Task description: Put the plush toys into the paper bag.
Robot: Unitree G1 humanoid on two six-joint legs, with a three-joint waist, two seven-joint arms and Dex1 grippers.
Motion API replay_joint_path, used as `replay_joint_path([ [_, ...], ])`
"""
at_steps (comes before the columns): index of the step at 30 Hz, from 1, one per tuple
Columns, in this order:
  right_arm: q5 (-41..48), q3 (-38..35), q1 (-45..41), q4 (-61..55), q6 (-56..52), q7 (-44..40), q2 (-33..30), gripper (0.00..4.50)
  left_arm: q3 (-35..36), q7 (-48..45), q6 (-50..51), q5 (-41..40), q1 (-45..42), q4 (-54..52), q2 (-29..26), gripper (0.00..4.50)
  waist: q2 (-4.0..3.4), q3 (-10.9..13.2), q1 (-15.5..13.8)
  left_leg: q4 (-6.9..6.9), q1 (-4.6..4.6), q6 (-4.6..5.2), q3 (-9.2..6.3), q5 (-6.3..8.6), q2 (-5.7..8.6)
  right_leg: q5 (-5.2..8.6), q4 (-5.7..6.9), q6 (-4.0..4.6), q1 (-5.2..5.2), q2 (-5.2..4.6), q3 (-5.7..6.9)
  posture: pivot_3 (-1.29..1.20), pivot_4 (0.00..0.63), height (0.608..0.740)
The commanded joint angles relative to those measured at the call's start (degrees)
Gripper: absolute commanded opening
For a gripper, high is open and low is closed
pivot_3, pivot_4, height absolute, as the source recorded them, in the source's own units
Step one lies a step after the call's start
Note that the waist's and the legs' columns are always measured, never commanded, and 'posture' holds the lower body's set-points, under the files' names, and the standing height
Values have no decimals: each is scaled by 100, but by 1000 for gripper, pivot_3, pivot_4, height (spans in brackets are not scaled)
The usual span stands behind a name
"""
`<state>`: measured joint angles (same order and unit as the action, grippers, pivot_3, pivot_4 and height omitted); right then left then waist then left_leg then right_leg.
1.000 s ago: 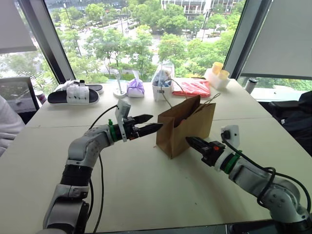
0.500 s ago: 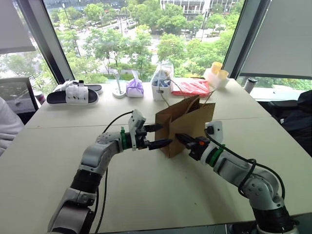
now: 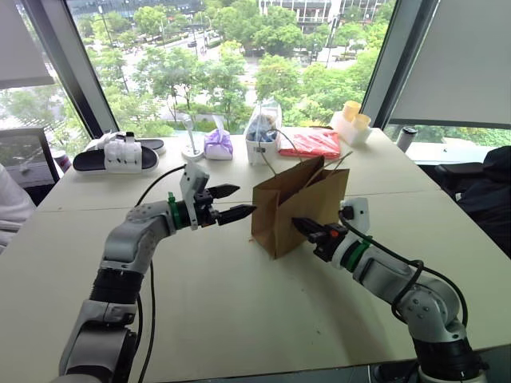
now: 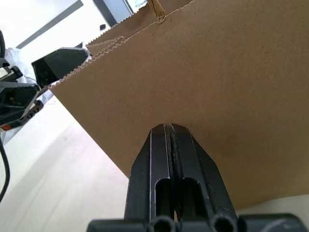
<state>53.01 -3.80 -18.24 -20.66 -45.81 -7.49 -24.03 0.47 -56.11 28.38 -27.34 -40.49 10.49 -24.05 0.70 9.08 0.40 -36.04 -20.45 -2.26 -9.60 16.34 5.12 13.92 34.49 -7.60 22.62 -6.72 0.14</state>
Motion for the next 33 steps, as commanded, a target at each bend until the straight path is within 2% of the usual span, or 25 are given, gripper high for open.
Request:
replay_joint_path([
  [1, -66, -151, -130, -37, 12, -105, 58, 45, -208, 37, -382, 246, -195, 174, 242, 4500, 0, 0, 3, 0, 0, 0, 1, 0, 0, 0, 0, 0, 0, 0, 0, 0, 150, 740],
  [11, -203, -169, -202, 0, -95, -138, 166, 45, -587, -124, -446, 310, -205, 81, 812, 4500, 0, 0, 26, 2, -1, 0, 1, 0, -1, 0, 1, 0, 3, 0, 0, 0, 150, 740],
  [18, -288, -157, -279, -12, -164, -148, 314, 45, -684, -79, -285, 287, 53, -440, 798, 4500, 0, 0, 37, 3, 0, 0, 1, 0, -1, 0, 1, 0, 4, 0, -1, 0, 150, 740],
  [30, -375, -191, -366, 38, -220, -249, 445, 45, -1102, 797, -583, 1128, 218, -411, 1126, 4500, 0, 0, 19, 0, 0, 0, 1, 0, 0, 0, 3, 0, 2, -1, -1, 0, 150, 740],
  [33, -363, -244, -347, 7, -235, -255, 448, 0, -1072, 915, -568, 1157, 235, -442, 1169, 3600, 0, 0, 25, 1, 1, 0, 1, 0, 0, 0, 4, 0, 3, -1, -1, 0, 150, 740],
])
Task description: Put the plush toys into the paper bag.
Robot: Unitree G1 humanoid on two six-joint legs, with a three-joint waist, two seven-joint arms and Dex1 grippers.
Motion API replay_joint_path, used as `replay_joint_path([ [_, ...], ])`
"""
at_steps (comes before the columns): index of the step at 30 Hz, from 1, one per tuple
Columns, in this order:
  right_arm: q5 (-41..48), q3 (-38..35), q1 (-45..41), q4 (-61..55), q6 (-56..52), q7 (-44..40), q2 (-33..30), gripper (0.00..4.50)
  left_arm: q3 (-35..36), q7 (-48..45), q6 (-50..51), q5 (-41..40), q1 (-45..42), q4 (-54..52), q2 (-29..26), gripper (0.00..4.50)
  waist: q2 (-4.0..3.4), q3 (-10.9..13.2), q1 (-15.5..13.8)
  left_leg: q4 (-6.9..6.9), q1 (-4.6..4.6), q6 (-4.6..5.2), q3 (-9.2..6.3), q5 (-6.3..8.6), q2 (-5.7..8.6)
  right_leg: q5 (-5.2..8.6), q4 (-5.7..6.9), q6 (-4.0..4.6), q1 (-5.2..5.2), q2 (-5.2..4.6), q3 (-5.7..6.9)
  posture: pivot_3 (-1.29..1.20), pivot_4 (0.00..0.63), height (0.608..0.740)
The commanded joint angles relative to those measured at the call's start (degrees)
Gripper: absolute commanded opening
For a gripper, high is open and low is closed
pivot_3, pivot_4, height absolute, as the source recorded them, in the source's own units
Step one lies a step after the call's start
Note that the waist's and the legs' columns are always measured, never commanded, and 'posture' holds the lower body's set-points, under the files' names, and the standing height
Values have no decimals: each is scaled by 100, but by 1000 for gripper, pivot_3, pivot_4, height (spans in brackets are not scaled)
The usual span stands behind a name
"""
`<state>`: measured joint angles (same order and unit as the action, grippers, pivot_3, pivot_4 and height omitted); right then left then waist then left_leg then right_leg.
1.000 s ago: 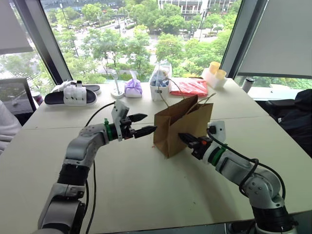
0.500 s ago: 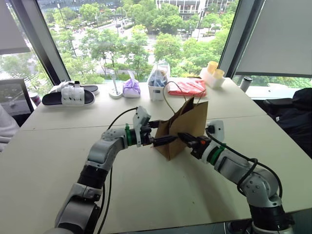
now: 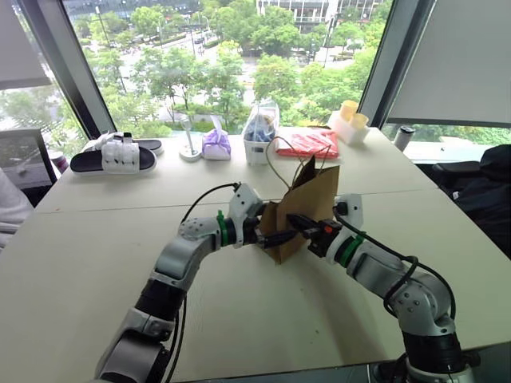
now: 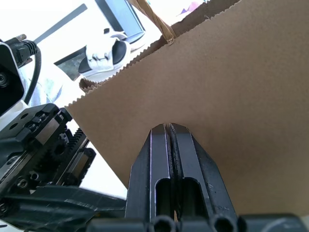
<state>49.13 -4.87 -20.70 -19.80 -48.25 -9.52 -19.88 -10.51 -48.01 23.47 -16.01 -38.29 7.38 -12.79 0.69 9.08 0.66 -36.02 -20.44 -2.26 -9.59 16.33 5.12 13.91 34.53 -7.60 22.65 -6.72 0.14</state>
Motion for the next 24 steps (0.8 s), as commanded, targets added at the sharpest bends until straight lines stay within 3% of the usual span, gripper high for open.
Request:
replay_joint_path([
  [1, 30, -158, -91, -90, 6, -50, 39, 0, 24, 112, -65, 24, 18, -146, 47, 3128, 0, 0, -2, 0, 0, 0, 0, 0, 0, 0, 0, 0, 0, 0, 0, 0, 150, 740],
  [7, 232, -403, -13, -215, -29, -67, 51, 0, 35, 130, -71, 46, 9, -154, 0, 145, 0, 0, -7, -1, -1, 0, 0, 0, 0, 0, 0, 0, -1, 0, 0, 0, 150, 740],
  [15, 1814, -1315, 511, -752, -242, -321, -178, 0, 102, -76, -300, -37, -153, -69, -42, 26, 0, 0, -11, 0, -2, 0, -1, 0, 0, 0, -2, 0, -1, 0, 0, 0, 150, 740],
  [20, 2498, -2000, 1577, -1189, -319, -1098, -1034, 0, 274, -1439, -585, -732, -854, -166, -209, 26, 1, 1, -98, -3, -8, 2, 6, 1, 1, 0, -14, 0, -7, 0, 2, 0, 150, 740],
  [24, 2855, -2348, 2125, -1314, -190, -1240, -1348, 0, 224, -2126, -462, -935, -1168, 52, -472, 26, -9, -5, -89, -2, 6, 10, 25, 5, -1, 0, -20, 0, -19, 0, 2, 0, 150, 740],
])
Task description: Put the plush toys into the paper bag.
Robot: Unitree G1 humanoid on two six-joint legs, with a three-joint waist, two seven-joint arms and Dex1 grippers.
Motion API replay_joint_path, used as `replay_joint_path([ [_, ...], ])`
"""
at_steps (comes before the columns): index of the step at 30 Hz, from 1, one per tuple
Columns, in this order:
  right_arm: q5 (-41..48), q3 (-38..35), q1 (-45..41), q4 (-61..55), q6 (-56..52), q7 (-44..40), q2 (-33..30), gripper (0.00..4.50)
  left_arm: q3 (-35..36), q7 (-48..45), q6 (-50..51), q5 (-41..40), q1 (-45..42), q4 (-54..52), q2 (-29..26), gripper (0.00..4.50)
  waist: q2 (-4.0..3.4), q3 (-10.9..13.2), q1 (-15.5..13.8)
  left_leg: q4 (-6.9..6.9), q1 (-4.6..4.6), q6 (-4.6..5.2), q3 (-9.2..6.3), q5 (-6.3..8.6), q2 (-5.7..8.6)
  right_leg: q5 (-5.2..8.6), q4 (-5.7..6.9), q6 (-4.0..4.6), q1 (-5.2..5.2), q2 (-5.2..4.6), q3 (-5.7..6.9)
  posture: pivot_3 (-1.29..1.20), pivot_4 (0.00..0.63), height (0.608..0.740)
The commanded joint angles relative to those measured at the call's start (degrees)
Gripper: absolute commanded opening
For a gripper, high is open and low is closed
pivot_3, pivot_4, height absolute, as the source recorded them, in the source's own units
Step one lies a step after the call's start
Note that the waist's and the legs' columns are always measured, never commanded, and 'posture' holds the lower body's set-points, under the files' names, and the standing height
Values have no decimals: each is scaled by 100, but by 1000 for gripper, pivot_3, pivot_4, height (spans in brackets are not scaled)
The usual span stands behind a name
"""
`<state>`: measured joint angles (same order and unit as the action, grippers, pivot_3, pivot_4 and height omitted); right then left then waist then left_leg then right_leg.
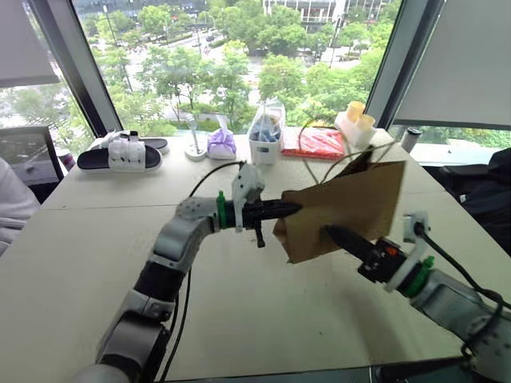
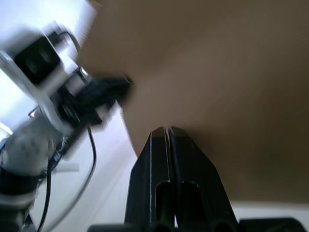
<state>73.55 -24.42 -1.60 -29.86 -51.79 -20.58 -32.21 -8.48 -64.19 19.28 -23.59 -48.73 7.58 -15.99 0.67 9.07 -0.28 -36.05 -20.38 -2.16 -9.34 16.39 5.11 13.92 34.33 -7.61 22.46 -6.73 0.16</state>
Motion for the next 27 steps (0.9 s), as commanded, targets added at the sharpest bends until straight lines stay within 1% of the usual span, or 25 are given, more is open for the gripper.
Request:
replay_joint_path([
  [1, 547, -571, 405, -364, 201, -155, -164, 0, -46, -711, -143, -95, -176, 202, -250, 26, -7, -4, 6, 0, 1, 1, 2, 0, -1, 0, 0, 0, -1, 0, 0, 0, 150, 740],
  [3, 762, -854, 794, -532, 272, -200, -228, 0, -215, -1038, -535, 199, -202, 628, -404, 26, -10, -6, -6, 2, 1, 1, 0, 0, -2, 1, 2, -1, -1, 3, 0, 0, 150, 740],
  [6, 936, -974, 1244, -771, 352, -207, -313, 0, -340, -1310, -919, 391, -185, 1101, -467, 26, -7, -4, -19, -2, -1, 1, 0, 0, -2, 1, 2, -1, 0, 5, 0, 0, 150, 740],
  [11, 1052, -901, 1858, -1172, 430, -225, -404, 0, -451, -1581, -1394, 624, -72, 1673, -392, 26, -2, -1, -51, -8, -6, 1, -5, 0, -2, 1, -1, -1, -3, 3, 0, 0, 150, 740],
  [14, 1001, -763, 1946, -1190, 528, -138, -420, 0, -460, -1603, -1673, 793, -80, 1997, -315, 26, 0, -1, -49, -7, -4, 1, -6, 0, -1, 1, -3, -1, -6, 2, 1, 0, 150, 740],
  [15, 974, -731, 1940, -1172, 550, -139, -439, 0, -448, -1592, -1673, 816, -100, 2032, -299, 533, 2, 1, -47, -8, -3, 1, -6, 0, -1, 1, -3, -1, -7, 2, 1, 0, 150, 740],
  [16, 955, -697, 1926, -1156, 561, -138, -460, 0, -425, -1576, -1680, 828, -113, 2055, -284, 694, 2, 1, -45, -8, -4, 1, -6, 0, -1, 1, -3, -2, -6, 2, 1, 0, 150, 740],
  [20, 882, -583, 1906, -1073, 586, -208, -614, 0, -311, -1540, -1623, 807, -71, 1947, -317, 2475, 2, 1, -46, -7, -3, 1, -7, 0, -2, 1, -2, -2, -5, 3, 1, 0, 150, 740],
  [22, 834, -528, 1883, -1005, 585, -269, -693, 0, -237, -1463, -1521, 745, 16, 1775, -357, 3545, 2, 1, -44, -7, -3, 2, -8, 0, -2, 1, -2, -2, -5, 3, 1, 0, 150, 740],
  [24, 734, -450, 1819, -930, 572, -328, -779, 0, -191, -1328, -1254, 732, 104, 1561, -470, 4485, 2, 1, -38, -7, -3, 2, -10, 1, -2, 1, -2, -2, -5, 3, 1, 0, 150, 740],
  [27, 541, -427, 1769, -844, 592, -448, -908, 0, -64, -1231, -493, 621, 485, 783, -1004, 4485, 0, 0, -7, -4, 0, 2, -15, 1, -4, 1, 1, -2, -3, 3, 0, 0, 150, 740],
])
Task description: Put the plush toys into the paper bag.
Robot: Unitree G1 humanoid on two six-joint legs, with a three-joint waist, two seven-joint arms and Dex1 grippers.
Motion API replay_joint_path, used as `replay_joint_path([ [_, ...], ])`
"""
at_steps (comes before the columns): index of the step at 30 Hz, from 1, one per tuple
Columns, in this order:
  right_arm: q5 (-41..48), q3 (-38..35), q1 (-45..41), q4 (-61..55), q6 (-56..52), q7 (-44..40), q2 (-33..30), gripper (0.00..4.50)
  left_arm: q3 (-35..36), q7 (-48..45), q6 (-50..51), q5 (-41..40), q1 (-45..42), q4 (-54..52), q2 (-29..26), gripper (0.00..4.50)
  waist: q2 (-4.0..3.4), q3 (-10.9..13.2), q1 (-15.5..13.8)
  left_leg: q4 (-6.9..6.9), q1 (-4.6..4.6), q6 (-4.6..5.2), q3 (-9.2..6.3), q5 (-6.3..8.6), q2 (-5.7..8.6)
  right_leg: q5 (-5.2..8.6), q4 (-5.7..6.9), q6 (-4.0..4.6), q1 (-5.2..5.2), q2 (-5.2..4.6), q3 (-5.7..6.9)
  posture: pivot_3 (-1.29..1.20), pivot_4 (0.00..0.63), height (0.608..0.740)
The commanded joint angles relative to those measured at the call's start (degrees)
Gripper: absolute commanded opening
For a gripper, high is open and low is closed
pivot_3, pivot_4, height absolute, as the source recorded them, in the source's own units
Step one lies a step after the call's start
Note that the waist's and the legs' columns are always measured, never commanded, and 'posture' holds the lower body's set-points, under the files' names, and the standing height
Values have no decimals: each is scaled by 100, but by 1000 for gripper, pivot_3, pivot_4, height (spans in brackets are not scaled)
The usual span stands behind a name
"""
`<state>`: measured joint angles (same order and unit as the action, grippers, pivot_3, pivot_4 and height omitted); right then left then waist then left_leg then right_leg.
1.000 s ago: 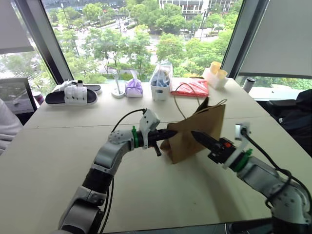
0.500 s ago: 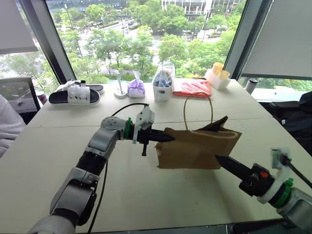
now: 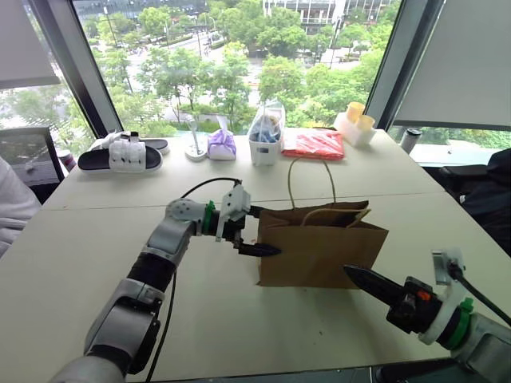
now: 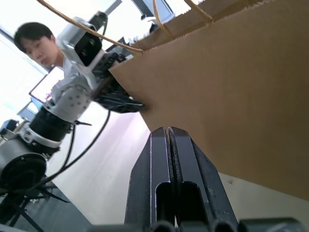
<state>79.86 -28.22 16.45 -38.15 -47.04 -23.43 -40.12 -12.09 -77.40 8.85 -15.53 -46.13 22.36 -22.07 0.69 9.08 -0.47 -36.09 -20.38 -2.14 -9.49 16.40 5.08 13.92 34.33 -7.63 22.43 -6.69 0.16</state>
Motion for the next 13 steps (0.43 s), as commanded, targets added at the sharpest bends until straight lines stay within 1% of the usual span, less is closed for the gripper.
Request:
replay_joint_path([
  [1, -137, -65, -30, 15, 114, -229, -165, 0, 397, 155, 788, -274, 391, -991, -573, 4485, -3, -2, 28, 4, 1, 0, -1, 0, -1, 0, 2, 0, 2, 0, 0, 0, 150, 740],
  [6, -602, -434, 308, 251, 125, -748, -526, 0, 1100, 509, 2456, -1294, 1526, -2711, -1352, 4485, -3, -1, 5, 7, -2, 1, -10, 1, -6, 1, 0, 1, 5, -1, -1, 0, 150, 740],
  [8, -843, -728, 494, 407, 166, -1006, -662, 0, 1362, 700, 2805, -1484, 2281, -3380, -1674, 4485, -4, -1, -26, 4, -2, 3, -11, 2, -7, 1, -3, 1, 0, -4, -1, 0, 150, 740],
  [9, -1068, -905, 620, 502, 219, -1157, -746, 0, 1606, 917, 3011, -1614, 2744, -3736, -1763, 4485, -7, -3, -30, 5, -1, 4, -9, 3, -8, 1, -6, 2, -1, -7, -2, 0, 150, 740],
  [11, -1566, -1216, 886, 747, 349, -1521, -933, 0, 2180, 1481, 3471, -1934, 3551, -4383, -1785, 4485, -7, -3, -31, 5, 1, 8, -3, 6, -13, 2, -9, 2, -3, -9, -7, 0, 150, 740],
  [13, -1843, -1401, 1047, 982, 404, -1839, -1062, 0, 2568, 2037, 3688, -2159, 4053, -4893, -1632, 4485, 0, 0, -39, 5, -1, 11, -3, 8, -13, 3, -12, 2, -6, -9, -8, 0, 150, 740],
])
